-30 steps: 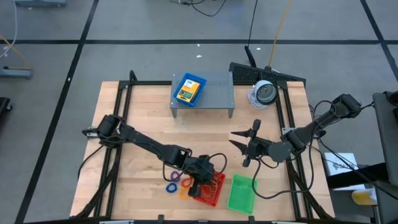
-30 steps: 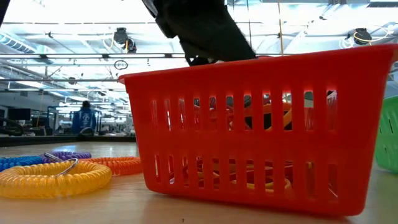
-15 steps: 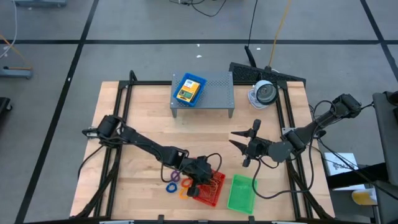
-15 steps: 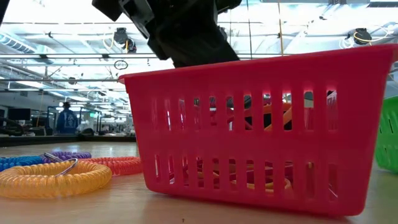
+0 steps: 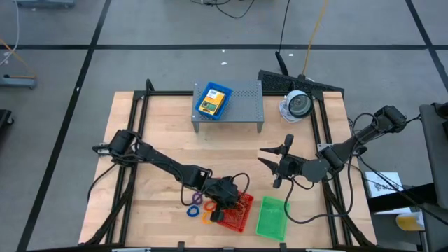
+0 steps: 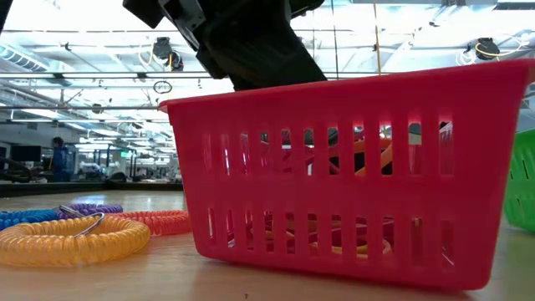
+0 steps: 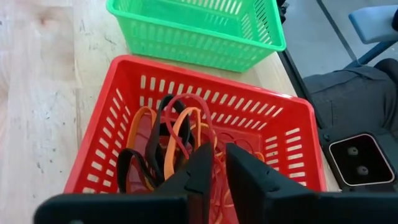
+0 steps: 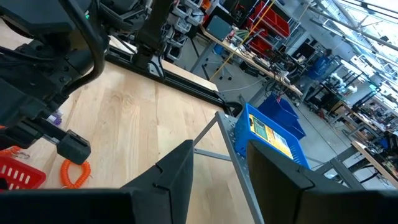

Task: Pick & Place Office Desk Supplies
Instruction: Put the red rubber band into the red bin

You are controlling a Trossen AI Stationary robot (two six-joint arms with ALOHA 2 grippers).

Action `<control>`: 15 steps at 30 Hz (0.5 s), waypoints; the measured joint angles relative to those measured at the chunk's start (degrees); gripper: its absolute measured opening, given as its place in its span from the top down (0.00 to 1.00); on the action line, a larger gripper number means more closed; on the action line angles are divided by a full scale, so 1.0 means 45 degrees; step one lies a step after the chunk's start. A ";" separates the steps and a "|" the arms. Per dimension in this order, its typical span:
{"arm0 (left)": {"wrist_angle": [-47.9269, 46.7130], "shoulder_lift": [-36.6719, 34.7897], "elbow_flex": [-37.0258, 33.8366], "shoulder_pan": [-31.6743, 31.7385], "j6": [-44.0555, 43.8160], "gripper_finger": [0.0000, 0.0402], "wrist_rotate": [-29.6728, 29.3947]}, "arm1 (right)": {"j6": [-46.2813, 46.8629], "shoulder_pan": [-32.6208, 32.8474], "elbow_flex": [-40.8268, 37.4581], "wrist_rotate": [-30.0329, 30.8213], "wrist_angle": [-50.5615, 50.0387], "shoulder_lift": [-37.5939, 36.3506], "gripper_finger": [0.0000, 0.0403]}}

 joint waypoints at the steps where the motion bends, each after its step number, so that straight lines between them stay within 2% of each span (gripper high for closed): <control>1: 0.0005 0.0000 0.0000 0.0000 0.0000 0.85 -0.0013 | 0.0000 -0.0001 0.0000 0.0000 0.0003 0.0000 0.65; 8: -0.0018 0.0000 0.0000 0.0000 -0.0004 0.74 -0.0052 | 0.0000 0.0002 0.0000 -0.0005 0.0003 0.0000 0.65; 12: -0.0092 0.0000 0.0000 0.0024 0.0141 0.72 -0.0117 | 0.0000 0.0003 0.0000 -0.0005 0.0003 0.0000 0.65; 15: -0.0145 -0.0005 0.0000 0.0024 0.0338 0.72 -0.0625 | 0.0000 0.0001 0.0000 -0.0005 0.0005 0.0002 0.65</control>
